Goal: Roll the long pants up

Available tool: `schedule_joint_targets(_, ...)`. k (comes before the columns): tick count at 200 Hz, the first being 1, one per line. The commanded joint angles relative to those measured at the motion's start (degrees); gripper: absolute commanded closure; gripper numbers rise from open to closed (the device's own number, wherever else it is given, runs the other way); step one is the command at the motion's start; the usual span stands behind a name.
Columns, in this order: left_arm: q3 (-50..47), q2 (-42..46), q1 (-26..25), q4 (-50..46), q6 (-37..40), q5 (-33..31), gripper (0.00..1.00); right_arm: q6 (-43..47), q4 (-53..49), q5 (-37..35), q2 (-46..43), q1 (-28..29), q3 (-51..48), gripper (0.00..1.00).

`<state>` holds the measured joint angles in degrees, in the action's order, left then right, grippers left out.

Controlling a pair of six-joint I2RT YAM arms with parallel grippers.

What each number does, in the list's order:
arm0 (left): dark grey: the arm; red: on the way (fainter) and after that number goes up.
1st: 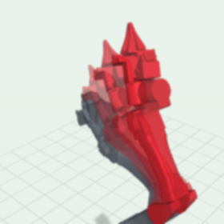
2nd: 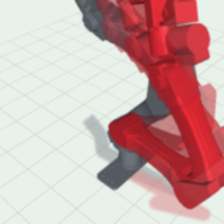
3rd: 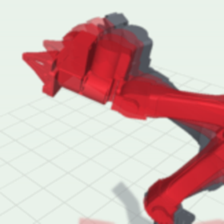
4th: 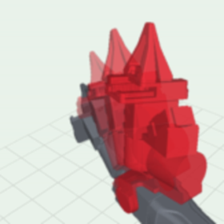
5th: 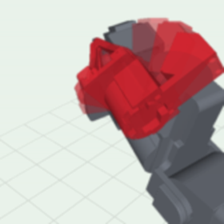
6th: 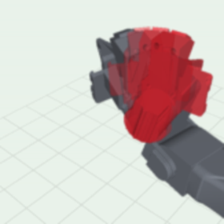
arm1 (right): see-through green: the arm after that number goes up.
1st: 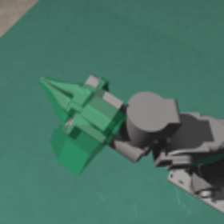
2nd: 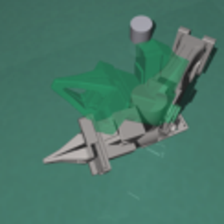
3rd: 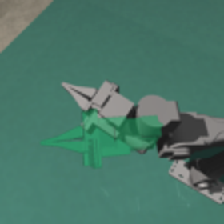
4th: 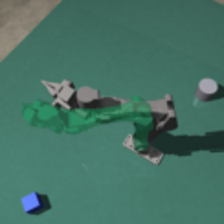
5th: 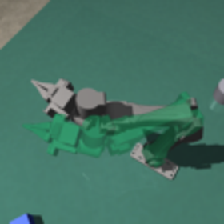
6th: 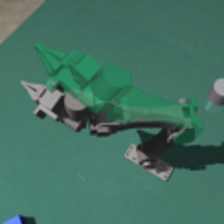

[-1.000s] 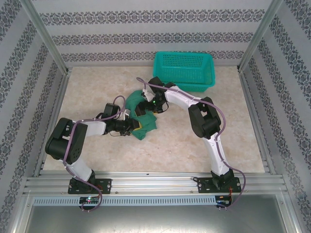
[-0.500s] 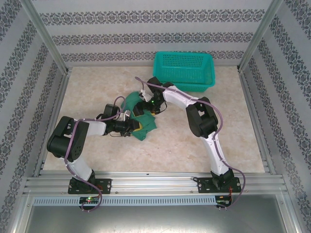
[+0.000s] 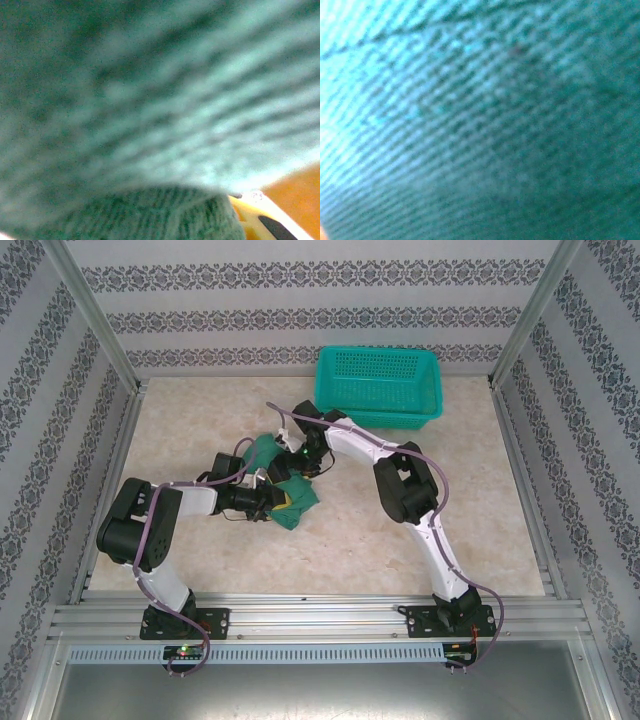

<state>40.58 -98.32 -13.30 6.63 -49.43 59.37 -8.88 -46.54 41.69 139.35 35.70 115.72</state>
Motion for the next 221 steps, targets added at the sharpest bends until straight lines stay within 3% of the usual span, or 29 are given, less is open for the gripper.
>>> schedule_joint_targets(1, 4.6, -1.4, -2.2, 3.6, 4.9, 5.5, 0.74, 1.5, -5.4, 15.7, 8.5, 12.4, -1.6, 0.60)
schedule_joint_targets(16, 5.2, -1.0, -2.1, 2.8, 5.8, 4.9, 0.71, 1.0, -4.8, 16.4, 8.9, 12.6, -2.8, 1.00)
schedule_joint_targets(34, 5.6, 1.4, -2.1, 1.2, 7.4, 3.4, 0.61, -2.4, -0.1, 13.9, 7.1, 12.2, -7.3, 1.00)
schedule_joint_targets(64, 6.2, 10.6, -2.0, -8.2, 12.5, -3.9, 0.28, -9.0, 8.5, 12.0, 2.2, 10.3, -14.6, 1.00)
schedule_joint_targets(81, 6.8, 15.8, -2.0, -15.8, 16.5, -6.4, 0.18, -12.8, 12.5, 10.6, -0.6, 8.6, -17.3, 1.00)
schedule_joint_targets(104, 5.5, 21.9, -1.7, -24.7, 20.0, -9.3, 0.17, -15.6, 14.6, 10.0, -3.7, 6.8, -17.7, 1.00)
schedule_joint_targets(172, -3.1, 38.1, 2.0, -32.3, 17.9, -14.8, 0.12, -20.1, 15.0, 9.2, -8.1, 3.9, -14.7, 1.00)
schedule_joint_targets(221, -2.8, 35.7, 4.0, -31.6, 15.9, -20.0, 0.20, -25.4, 18.1, 9.3, -14.1, 2.5, -12.9, 1.00)
